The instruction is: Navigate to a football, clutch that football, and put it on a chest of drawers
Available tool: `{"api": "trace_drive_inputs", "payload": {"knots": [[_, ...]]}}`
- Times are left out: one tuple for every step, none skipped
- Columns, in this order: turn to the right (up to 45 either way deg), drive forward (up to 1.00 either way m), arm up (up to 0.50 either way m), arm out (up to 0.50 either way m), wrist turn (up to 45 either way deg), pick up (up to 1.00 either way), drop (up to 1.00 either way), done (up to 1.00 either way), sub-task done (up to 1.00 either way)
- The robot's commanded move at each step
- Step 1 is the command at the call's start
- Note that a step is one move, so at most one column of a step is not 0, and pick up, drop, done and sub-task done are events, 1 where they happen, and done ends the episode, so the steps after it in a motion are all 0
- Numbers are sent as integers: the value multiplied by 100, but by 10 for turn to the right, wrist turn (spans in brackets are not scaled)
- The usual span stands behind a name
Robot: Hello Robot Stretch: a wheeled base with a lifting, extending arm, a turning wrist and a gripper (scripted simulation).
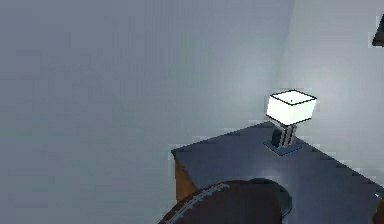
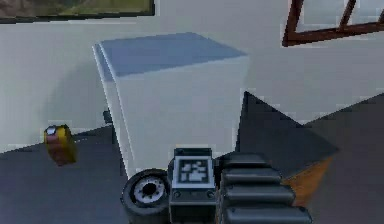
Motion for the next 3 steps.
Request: {"api": "trace_drive_inputs", "payload": {"knots": [[-450,0,0,0,0,0,0,0,0],[-360,0,0,0,0,0,0,0,0],[450,0,0,0,0,0,0,0,0]]}}
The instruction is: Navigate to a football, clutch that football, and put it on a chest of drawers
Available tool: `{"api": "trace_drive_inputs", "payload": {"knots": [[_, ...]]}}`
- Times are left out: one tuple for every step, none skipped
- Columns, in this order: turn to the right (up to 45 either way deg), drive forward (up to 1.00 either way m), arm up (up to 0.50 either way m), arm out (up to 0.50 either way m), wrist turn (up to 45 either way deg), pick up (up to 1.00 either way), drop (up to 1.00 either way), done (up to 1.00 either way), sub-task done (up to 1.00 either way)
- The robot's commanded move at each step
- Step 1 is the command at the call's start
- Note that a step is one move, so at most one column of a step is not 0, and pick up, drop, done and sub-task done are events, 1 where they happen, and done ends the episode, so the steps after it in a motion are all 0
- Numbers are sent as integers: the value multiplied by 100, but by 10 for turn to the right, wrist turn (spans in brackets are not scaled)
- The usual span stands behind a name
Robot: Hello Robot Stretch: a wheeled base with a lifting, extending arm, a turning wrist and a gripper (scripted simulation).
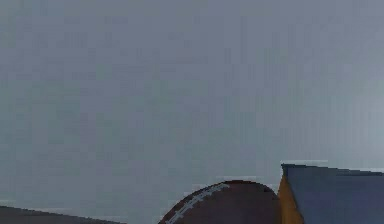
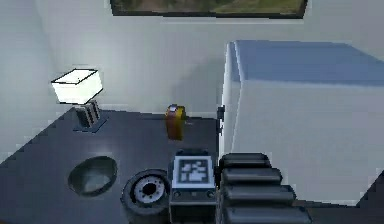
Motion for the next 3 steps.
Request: {"api": "trace_drive_inputs", "payload": {"knots": [[450,0,0,0,0,0,0,0,0],[90,0,0,0,0,0,0,0,0],[0,0,0,32,0,0,0,0,0]]}}
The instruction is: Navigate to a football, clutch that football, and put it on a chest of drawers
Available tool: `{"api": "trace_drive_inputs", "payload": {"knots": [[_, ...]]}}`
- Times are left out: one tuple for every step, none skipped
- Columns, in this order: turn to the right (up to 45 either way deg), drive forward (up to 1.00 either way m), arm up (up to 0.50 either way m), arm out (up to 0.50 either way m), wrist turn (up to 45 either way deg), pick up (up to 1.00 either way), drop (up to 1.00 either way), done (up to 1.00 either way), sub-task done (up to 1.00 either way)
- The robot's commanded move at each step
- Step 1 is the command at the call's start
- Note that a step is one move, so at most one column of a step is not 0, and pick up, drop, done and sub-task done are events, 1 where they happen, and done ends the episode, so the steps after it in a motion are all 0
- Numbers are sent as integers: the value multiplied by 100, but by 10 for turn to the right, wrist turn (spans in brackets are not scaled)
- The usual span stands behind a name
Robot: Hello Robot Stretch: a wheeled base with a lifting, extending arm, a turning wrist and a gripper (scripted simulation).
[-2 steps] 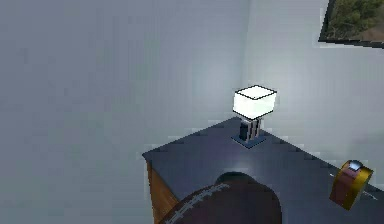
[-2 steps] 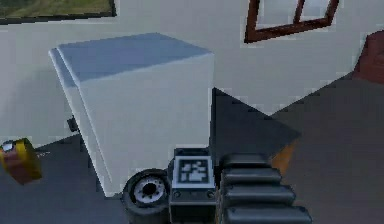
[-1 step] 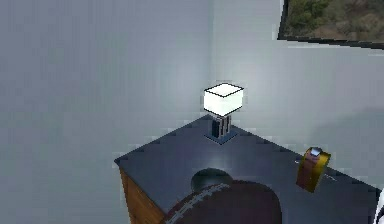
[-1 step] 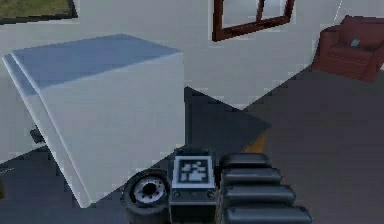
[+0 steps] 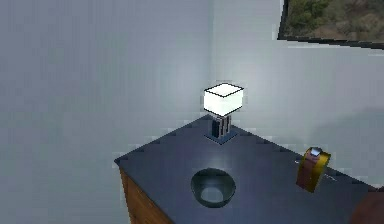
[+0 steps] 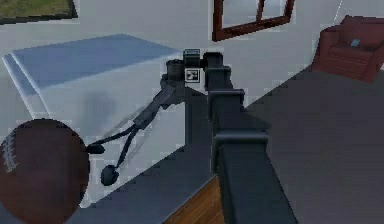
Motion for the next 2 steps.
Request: {"api": "trace_drive_inputs", "payload": {"knots": [[0,0,0,0,390,0,0,0,0],[0,0,-4,0,0,0,0,0,0]]}}
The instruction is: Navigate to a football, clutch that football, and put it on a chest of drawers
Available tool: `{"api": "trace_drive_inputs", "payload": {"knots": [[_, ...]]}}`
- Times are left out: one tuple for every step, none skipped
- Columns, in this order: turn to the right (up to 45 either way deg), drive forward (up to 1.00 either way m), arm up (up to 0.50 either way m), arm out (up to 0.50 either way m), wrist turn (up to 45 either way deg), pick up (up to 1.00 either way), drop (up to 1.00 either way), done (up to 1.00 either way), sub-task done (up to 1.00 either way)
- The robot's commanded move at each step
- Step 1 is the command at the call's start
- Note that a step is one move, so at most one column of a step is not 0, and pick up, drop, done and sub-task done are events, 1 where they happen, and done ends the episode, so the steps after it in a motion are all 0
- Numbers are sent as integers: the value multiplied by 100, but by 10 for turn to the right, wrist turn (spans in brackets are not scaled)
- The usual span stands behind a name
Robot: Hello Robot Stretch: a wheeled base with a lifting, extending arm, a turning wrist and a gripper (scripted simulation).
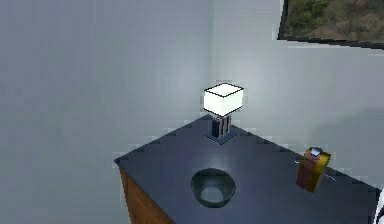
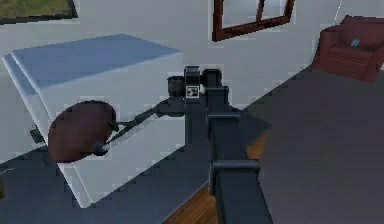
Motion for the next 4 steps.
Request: {"api": "trace_drive_inputs", "payload": {"knots": [[0,0,-32,0,0,0,0,0,0],[0,0,0,0,0,0,100,0,0],[0,0,4,0,0,0,0,0,0],[0,0,0,-8,0,0,0,0,0]]}}
